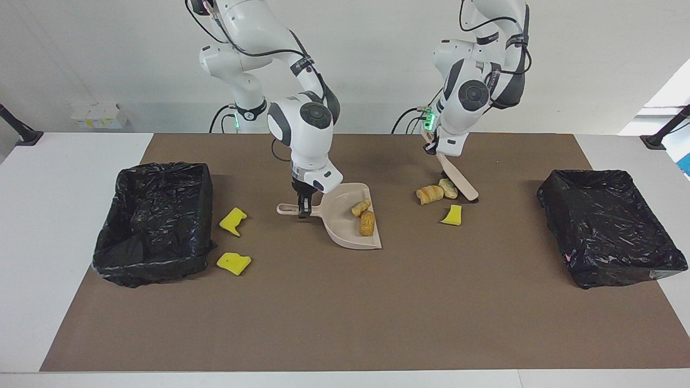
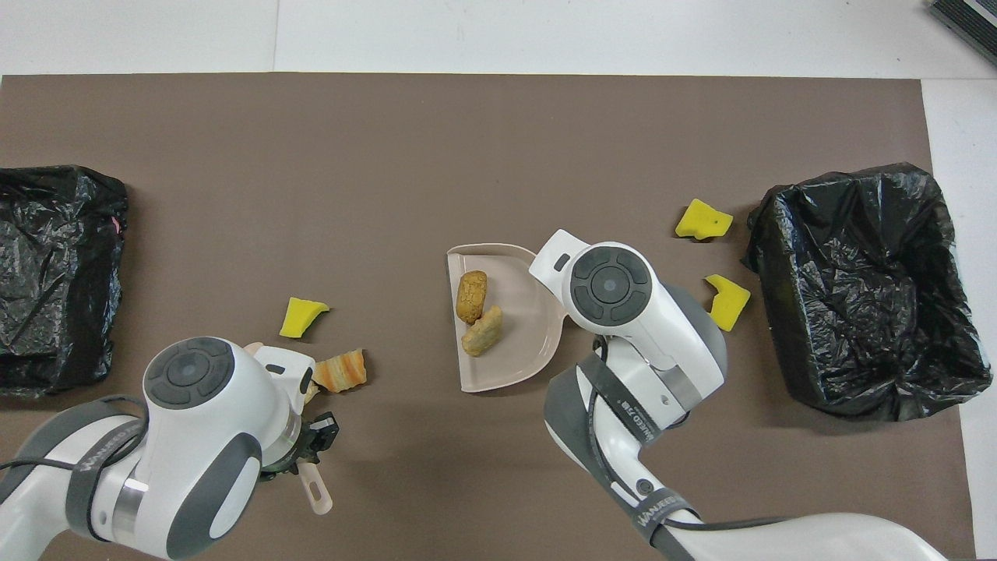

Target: Sweep and dump trash in bin

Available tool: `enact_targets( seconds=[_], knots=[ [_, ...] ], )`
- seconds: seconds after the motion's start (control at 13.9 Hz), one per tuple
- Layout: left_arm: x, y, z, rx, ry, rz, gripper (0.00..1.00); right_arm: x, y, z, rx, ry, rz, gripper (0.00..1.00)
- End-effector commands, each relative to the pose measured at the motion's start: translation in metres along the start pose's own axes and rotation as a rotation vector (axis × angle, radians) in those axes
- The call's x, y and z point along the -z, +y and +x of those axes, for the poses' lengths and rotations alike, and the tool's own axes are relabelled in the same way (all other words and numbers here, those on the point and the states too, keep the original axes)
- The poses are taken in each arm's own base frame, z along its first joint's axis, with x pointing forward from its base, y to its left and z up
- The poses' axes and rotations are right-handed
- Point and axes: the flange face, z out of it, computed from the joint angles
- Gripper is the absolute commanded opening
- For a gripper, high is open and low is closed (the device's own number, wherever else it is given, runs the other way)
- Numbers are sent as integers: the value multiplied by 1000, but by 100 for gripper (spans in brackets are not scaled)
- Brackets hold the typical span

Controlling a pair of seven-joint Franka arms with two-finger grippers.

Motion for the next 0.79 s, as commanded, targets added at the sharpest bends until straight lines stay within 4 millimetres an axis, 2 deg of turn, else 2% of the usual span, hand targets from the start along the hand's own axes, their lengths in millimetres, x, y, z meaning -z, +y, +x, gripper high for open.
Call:
enact_targets(
  seconds=[0.0, 0.22, 0.36, 0.5, 0.72],
  knots=[
    [-12, 46, -1, -6, -12, -59, 0, -7, 3, 17, -38, 31, -9, 0],
    [-7, 88, -4, -24, -4, -153, 0, -8, -2, 32, -38, 33, -9, 0],
    [-14, 108, -24, -97, 31, -166, 0, -10, -2, 34, -44, 32, -7, 0],
    [-24, 138, -48, -251, 103, -210, 0, -9, -1, 33, -46, 33, -9, 0],
    [-14, 156, -66, -314, 122, -229, 0, -9, -1, 35, -59, 34, -8, 0]
  ],
)
